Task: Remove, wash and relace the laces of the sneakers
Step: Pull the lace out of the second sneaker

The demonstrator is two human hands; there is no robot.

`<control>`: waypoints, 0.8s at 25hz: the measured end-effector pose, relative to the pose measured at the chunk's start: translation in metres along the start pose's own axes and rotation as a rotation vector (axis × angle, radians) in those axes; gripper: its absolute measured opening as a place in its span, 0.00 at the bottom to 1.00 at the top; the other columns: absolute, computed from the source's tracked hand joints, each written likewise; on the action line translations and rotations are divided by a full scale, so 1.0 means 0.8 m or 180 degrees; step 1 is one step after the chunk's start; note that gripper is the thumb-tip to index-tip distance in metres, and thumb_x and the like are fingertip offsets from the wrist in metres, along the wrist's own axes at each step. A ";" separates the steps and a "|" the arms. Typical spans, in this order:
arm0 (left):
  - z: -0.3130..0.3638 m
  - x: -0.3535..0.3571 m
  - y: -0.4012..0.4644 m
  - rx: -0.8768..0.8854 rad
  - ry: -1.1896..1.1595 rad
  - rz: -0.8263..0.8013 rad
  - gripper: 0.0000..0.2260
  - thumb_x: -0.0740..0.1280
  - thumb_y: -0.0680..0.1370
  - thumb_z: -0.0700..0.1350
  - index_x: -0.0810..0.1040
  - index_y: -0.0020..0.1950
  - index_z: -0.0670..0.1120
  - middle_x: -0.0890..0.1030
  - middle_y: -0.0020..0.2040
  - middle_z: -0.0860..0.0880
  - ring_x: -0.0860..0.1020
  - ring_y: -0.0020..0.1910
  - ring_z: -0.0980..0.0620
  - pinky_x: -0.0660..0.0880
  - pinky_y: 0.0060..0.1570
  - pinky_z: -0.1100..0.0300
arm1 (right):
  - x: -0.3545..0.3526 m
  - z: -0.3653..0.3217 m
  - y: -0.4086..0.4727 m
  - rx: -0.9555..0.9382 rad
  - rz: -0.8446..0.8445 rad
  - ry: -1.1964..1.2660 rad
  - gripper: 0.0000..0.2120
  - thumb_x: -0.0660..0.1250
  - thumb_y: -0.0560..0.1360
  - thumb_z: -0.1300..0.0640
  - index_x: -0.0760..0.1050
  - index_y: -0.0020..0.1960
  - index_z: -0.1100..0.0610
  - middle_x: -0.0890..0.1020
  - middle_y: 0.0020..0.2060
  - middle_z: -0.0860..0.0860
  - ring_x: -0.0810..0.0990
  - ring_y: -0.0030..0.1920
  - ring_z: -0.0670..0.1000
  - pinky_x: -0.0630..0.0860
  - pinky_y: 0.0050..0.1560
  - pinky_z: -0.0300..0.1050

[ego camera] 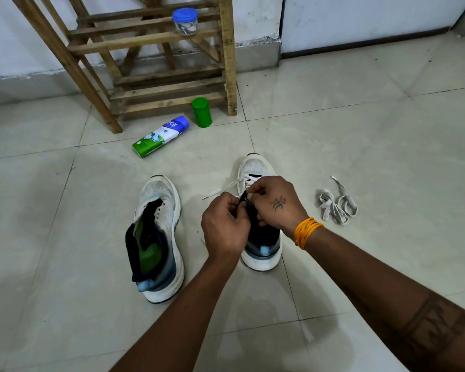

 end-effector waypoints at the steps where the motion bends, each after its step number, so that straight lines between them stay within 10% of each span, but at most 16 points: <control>1: -0.001 0.000 0.000 -0.0042 -0.0042 0.0007 0.04 0.72 0.74 0.44 0.78 0.41 0.49 0.81 0.37 0.54 0.80 0.37 0.53 0.77 0.40 0.51 | 0.001 0.001 0.000 0.0111 -0.0056 0.0116 0.12 0.66 0.78 0.63 0.79 0.38 0.52 0.85 0.36 0.57 0.83 0.29 0.57 0.85 0.34 0.55; 10: 0.003 -0.004 -0.002 -0.0041 0.0046 0.0219 0.02 0.72 0.75 0.42 0.81 0.42 0.48 0.80 0.42 0.54 0.78 0.33 0.53 0.73 0.39 0.56 | 0.008 0.011 0.014 0.0319 -0.0303 0.0270 0.08 0.72 0.77 0.61 0.84 0.42 0.64 0.83 0.33 0.60 0.84 0.31 0.56 0.86 0.41 0.55; 20: 0.015 -0.003 -0.006 -0.0197 -0.0073 0.0288 0.07 0.70 0.76 0.40 0.85 0.51 0.47 0.86 0.44 0.52 0.83 0.43 0.50 0.76 0.46 0.58 | 0.024 0.014 0.002 0.0017 0.0134 0.0197 0.13 0.68 0.73 0.57 0.75 0.30 0.54 0.80 0.29 0.49 0.77 0.34 0.47 0.73 0.37 0.44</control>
Point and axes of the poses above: each hand's wrist, its own y-axis towards the middle knuckle, its own x-axis out of the palm, z = x × y, the point moved 6 cm from there along y, towards the middle knuckle
